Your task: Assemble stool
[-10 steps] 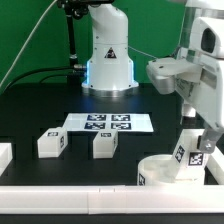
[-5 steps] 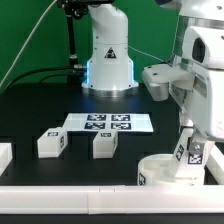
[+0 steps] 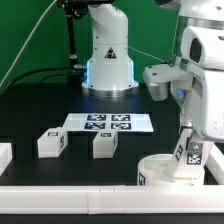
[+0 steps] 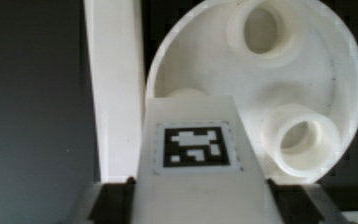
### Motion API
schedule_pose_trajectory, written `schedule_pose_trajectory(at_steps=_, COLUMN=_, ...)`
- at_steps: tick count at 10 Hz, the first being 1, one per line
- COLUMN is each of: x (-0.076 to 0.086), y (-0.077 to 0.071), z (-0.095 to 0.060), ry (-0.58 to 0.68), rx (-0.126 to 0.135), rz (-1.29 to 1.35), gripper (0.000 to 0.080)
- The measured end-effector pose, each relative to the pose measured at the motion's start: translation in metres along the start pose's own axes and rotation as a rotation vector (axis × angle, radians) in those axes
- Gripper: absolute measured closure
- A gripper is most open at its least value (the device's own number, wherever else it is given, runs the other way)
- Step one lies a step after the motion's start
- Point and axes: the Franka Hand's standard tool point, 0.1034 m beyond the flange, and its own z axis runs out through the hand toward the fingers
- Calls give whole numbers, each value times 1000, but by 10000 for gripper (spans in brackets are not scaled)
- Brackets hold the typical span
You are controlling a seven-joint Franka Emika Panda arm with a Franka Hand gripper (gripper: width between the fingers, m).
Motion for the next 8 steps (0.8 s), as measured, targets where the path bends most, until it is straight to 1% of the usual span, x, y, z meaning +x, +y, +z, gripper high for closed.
schedule_pose_trajectory(at_steps=1, x=4, y=1, z=0, ry=-5, rx=7, rz=144, gripper=463)
schedule_pose_trajectory(at_steps=2, x=7, y=1, z=-1, ry=-5, rx=9, rz=267, gripper=462)
schedule_pose_trajectory(at_steps=4, x=9, y=2, z=-1, ry=-5, rx=18, rz=455, gripper=462)
schedule_pose_trajectory(at_steps=5, x=10, y=2, z=-1, ry=14, rx=39, rz=623, gripper=462)
schedule_pose_trajectory(at_steps=6, x=9, y=0, z=0, ry=40, rx=83, rz=807, gripper=462)
schedule_pose_trajectory(at_steps=7, x=9, y=1, z=0, ry=38, rx=82, rz=831, gripper=462)
schedule_pose_trajectory(at_steps=8, x=10, y=0, z=0, ry=36, rx=87, rz=939, gripper=462)
